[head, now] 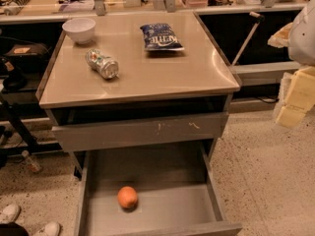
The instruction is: Pick orange from middle drawer and place on counter
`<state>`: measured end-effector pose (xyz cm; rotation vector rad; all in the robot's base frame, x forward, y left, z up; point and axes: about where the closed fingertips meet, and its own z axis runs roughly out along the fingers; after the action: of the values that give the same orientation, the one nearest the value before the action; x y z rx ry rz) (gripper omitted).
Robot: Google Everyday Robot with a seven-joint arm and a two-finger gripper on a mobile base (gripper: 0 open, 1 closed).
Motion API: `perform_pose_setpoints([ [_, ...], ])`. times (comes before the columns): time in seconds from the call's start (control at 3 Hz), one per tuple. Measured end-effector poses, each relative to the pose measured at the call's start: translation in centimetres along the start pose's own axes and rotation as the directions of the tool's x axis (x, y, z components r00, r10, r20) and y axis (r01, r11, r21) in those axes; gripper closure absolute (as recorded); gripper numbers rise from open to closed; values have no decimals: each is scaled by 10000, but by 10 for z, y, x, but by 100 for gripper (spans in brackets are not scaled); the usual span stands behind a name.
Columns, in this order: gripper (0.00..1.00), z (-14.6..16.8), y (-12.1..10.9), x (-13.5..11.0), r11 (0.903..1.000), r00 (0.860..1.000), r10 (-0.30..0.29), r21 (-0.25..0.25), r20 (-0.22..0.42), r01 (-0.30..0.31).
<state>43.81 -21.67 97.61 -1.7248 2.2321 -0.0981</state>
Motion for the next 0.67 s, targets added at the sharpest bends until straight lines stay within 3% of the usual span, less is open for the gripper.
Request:
perform_pose_setpoints([
  [0.33, 0, 0, 0, 0, 10000, 10000, -1, -1, 0, 1],
  [0.67, 0, 20, 6, -15, 9996, 9997, -225, -174, 37, 225],
])
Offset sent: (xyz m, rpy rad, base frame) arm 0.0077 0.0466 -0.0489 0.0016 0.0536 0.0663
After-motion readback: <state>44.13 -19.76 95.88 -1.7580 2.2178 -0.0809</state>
